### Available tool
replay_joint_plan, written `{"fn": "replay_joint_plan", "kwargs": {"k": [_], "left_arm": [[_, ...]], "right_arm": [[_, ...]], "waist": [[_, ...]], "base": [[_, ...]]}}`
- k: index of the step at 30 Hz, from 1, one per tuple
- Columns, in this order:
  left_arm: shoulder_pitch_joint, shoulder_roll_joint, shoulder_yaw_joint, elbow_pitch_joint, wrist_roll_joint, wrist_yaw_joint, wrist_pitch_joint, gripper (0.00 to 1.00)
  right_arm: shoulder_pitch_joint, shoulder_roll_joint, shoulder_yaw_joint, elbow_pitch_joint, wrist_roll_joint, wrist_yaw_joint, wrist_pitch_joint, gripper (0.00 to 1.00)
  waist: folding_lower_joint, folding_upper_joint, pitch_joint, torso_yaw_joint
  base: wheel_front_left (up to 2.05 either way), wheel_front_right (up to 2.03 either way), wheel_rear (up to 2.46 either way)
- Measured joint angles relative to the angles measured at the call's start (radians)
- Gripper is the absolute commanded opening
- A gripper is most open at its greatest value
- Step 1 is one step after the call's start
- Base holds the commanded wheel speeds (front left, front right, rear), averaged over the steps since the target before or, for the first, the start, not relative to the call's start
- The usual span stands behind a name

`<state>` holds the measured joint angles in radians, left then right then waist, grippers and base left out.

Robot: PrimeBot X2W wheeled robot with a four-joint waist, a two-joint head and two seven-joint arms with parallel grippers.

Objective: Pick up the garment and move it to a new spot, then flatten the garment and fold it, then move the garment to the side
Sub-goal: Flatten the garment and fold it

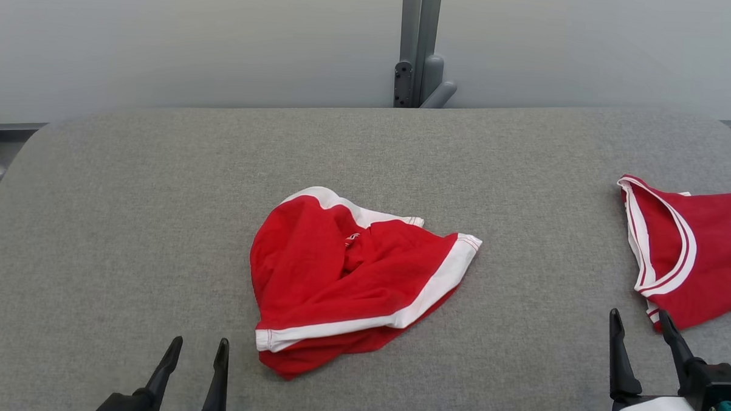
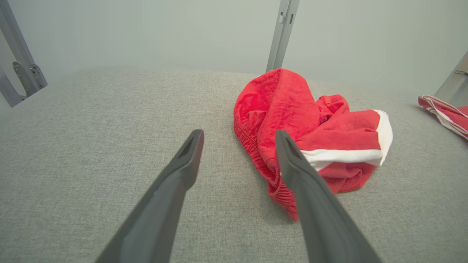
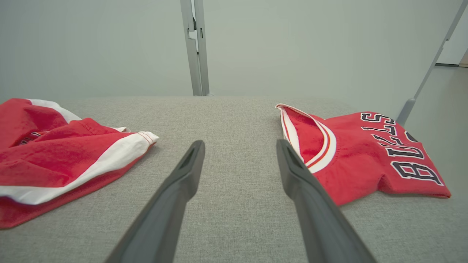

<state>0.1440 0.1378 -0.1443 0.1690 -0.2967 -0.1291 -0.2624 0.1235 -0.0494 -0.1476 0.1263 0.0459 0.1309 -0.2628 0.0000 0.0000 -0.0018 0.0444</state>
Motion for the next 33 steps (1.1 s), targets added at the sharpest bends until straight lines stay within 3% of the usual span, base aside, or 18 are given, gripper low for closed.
{"fn": "replay_joint_plan", "kwargs": {"k": [8,14,21,25,33], "left_arm": [[-0.029,0.023,-0.055,0.072,-0.024,0.0,0.006,1.0],[-0.101,0.04,-0.105,0.059,-0.098,0.0,0.149,1.0],[-0.13,0.037,-0.197,-0.039,-0.23,0.0,0.355,1.0],[-0.166,0.049,-0.23,-0.085,-0.288,0.0,0.391,1.0],[-0.207,0.063,-0.29,-0.119,-0.392,0.0,0.415,1.0]], "right_arm": [[-0.09,-0.002,0.093,0.025,-0.02,0.0,0.0,1.0],[-0.287,-0.129,0.263,0.118,-0.032,0.001,0.13,1.0],[-0.479,-0.233,0.464,0.242,0.049,0.001,0.286,1.0],[-0.545,-0.276,0.552,0.319,0.099,0.001,0.307,1.0],[-0.608,-0.303,0.61,0.405,0.136,0.001,0.283,1.0]], "waist": [[0.0,0.0,0.026,0.011],[0.0,0.0,0.067,0.03],[0.0,0.0,0.133,0.069],[0.0,0.0,0.173,0.107],[0.0,0.0,0.227,0.144]], "base": [[0.0,0.0,0.0],[0.0,0.0,0.0],[0.0,0.0,0.0],[0.0,0.0,0.0],[0.0,0.0,0.0]]}}
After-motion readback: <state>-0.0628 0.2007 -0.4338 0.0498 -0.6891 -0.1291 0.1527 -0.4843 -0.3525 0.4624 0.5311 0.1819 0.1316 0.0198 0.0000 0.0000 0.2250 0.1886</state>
